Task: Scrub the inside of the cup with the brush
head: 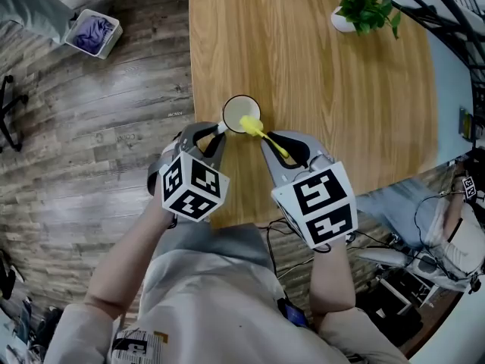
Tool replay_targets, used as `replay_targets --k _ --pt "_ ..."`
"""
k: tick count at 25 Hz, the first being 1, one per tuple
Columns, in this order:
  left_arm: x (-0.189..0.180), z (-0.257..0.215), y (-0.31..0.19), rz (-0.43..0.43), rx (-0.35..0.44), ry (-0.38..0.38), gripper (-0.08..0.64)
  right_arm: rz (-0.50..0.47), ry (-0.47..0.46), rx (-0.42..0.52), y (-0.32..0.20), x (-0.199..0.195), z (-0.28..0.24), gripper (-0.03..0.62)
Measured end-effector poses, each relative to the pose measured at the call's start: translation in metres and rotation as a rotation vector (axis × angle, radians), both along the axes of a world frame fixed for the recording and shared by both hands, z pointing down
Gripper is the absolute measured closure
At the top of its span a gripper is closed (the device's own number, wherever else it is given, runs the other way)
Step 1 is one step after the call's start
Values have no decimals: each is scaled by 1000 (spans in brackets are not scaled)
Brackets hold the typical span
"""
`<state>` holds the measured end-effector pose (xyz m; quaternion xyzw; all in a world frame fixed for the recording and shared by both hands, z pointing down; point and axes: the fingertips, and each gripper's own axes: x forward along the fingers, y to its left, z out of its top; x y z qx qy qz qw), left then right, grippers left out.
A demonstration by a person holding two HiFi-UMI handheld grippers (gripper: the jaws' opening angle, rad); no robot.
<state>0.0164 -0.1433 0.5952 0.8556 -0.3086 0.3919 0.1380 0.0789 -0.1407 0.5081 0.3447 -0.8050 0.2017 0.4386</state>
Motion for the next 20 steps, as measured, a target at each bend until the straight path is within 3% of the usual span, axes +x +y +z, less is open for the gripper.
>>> replay_targets --k 4,12,15,20 --pt "-1 -1 2 1 -7 -12 508 -8 -116 -8 4 -25 -4 555" --pt "-2 -10 2 58 -33 -46 497 158 -323 240 -22 -29 -54 560" --pt "-7 -27 2 80 -6 -56 479 225 -401 304 -23 -23 -83 560" --pt "-27 -73 1 -17 40 -23 500 298 -480 434 -11 -14 -138 559"
